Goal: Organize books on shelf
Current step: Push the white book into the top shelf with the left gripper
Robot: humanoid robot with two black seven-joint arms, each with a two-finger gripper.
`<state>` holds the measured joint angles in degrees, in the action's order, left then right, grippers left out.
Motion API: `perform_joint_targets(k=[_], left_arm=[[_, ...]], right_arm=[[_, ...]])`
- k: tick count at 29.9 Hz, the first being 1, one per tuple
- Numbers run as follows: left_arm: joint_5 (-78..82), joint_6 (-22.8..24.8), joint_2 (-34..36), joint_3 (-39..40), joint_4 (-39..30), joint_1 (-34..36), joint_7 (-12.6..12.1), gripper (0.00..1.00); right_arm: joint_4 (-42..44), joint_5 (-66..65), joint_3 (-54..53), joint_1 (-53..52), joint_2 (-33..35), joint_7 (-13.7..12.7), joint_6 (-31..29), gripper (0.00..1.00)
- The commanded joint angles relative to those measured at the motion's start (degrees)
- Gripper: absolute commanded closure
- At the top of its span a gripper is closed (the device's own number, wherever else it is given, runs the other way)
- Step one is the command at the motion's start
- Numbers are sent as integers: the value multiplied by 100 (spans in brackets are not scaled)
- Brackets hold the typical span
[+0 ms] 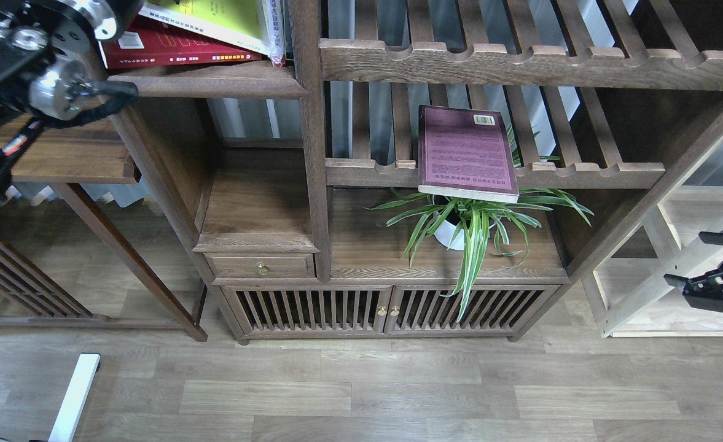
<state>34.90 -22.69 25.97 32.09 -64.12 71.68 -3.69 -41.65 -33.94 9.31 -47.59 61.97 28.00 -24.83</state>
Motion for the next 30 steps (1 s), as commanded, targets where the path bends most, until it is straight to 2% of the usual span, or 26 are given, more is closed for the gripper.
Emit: perform_joint_targets(k=[1,3,9,14,30], left_arm=[[122,-341,-364,-19,250,-84,132,100],[140,-516,-540,-19,382,-102,211,100],[254,-531,-1155,-10,708,-181,378,100],[184,-531,-1384,104,831,-181,571,100],[114,-531,-1815,579,1244,-559,941,100]], right_arm=[[-1,10,1,4,-27,0,49,0],[-1,28,-8,4,-45,0,57,0],[-9,28,-60,-4,-53,0,49,0],[-9,28,-87,-4,-27,0,40,0],[-9,28,-87,-4,-18,0,31,0]])
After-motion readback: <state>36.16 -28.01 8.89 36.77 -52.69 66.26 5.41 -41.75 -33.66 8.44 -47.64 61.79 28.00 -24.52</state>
